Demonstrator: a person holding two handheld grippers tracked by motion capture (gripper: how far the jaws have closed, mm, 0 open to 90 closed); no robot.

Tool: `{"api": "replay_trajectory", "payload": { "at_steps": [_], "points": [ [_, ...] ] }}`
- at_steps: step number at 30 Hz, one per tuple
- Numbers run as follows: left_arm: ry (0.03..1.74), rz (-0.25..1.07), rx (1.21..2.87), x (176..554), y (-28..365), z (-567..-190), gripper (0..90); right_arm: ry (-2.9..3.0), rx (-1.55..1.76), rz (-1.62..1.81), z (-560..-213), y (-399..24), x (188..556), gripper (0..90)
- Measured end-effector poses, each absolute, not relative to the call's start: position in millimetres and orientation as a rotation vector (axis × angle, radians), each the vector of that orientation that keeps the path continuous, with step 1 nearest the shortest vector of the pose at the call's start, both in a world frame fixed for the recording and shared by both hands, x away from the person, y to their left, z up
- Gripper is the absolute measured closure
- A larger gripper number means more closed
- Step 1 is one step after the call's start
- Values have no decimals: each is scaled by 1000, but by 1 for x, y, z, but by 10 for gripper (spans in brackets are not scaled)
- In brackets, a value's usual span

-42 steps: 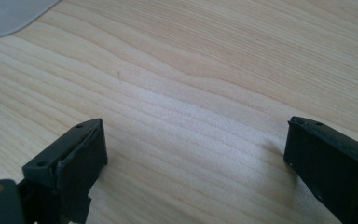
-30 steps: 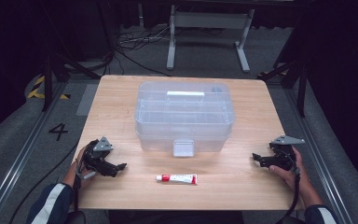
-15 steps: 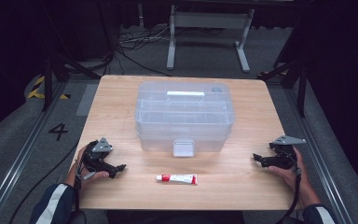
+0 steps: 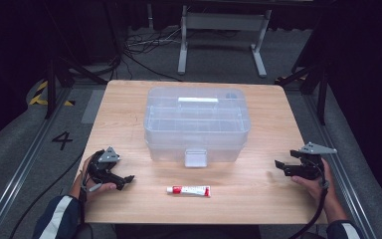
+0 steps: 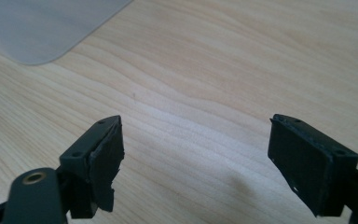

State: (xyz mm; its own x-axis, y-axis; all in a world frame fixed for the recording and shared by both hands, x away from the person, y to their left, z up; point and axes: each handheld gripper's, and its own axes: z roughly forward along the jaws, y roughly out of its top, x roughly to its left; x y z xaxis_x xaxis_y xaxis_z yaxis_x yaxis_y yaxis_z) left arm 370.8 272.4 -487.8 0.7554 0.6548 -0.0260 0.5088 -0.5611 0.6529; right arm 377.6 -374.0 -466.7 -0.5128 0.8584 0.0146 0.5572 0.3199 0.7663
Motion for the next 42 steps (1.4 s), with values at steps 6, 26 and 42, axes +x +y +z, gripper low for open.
{"api": "replay_trajectory", "payload": {
  "at_steps": [6,26,42],
  "points": [
    [868,289,2292,371,272,-488,1,2170,1189,1048,-438,-374,375,225],
    [867,288,2292,371,272,-488,1,2176,922,1117,-333,-325,414,251],
    [868,289,2292,371,272,-488,1,2259,767,1149,-301,-255,451,317]
  ]
}}
